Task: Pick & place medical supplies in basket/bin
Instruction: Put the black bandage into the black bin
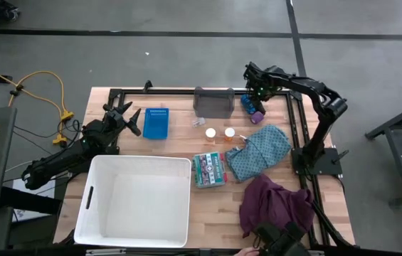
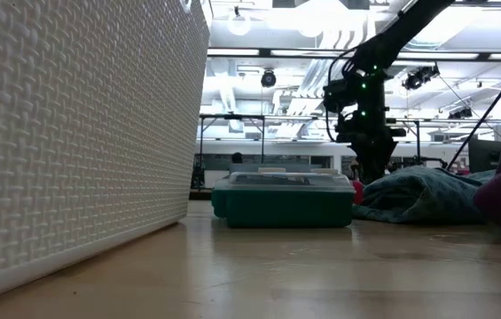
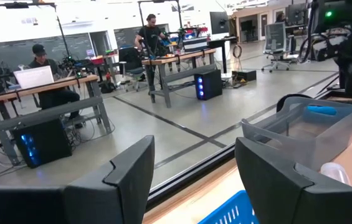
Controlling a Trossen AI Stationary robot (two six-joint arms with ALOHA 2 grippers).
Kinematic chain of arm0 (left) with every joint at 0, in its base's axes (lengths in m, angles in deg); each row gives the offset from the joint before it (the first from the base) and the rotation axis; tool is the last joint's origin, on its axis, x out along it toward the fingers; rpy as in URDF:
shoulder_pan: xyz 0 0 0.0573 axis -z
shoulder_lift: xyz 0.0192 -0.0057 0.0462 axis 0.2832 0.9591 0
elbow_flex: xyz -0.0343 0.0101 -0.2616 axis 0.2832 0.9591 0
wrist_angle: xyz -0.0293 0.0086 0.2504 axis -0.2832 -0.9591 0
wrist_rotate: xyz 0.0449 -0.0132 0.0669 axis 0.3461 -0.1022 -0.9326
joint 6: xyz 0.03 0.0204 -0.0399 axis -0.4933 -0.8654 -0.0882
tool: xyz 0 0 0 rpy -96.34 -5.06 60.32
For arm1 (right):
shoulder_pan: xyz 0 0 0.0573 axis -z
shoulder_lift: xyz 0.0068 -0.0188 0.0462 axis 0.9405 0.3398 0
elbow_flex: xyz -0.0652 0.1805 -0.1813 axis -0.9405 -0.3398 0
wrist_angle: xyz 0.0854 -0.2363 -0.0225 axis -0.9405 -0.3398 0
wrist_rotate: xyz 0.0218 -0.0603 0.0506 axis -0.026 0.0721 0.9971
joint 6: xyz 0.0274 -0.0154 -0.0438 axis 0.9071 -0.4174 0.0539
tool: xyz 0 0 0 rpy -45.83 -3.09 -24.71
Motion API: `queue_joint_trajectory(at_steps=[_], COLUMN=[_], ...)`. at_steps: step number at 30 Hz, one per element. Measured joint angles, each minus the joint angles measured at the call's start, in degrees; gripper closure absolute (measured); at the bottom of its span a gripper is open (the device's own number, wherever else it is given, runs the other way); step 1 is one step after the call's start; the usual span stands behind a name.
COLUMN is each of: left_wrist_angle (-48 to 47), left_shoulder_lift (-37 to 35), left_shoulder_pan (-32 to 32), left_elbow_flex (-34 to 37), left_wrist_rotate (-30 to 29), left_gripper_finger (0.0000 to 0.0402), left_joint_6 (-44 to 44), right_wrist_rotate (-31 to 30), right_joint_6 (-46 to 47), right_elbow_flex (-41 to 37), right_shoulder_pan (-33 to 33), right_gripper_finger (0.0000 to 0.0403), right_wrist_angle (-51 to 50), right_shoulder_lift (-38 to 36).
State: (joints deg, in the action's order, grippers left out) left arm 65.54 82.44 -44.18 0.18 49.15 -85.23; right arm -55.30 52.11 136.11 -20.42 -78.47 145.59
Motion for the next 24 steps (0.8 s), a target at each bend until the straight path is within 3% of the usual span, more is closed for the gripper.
queue_joint_trajectory(at_steps=[24], left_wrist_angle=[0.0], left_shoulder_lift=[0.0], left_shoulder_pan=[0.0], left_elbow_flex=[0.0], left_wrist_rotate=[-0.1], left_gripper_finger=[0.0185], left_joint_6=[0.0], right_wrist_rotate=[2.5], right_joint_6=[1.5], right_elbow_flex=[-1.5], right_shoulder_pan=[1.6], right_gripper_finger=[0.0191], right_wrist_angle=[1.9], right_shoulder_lift=[3.4])
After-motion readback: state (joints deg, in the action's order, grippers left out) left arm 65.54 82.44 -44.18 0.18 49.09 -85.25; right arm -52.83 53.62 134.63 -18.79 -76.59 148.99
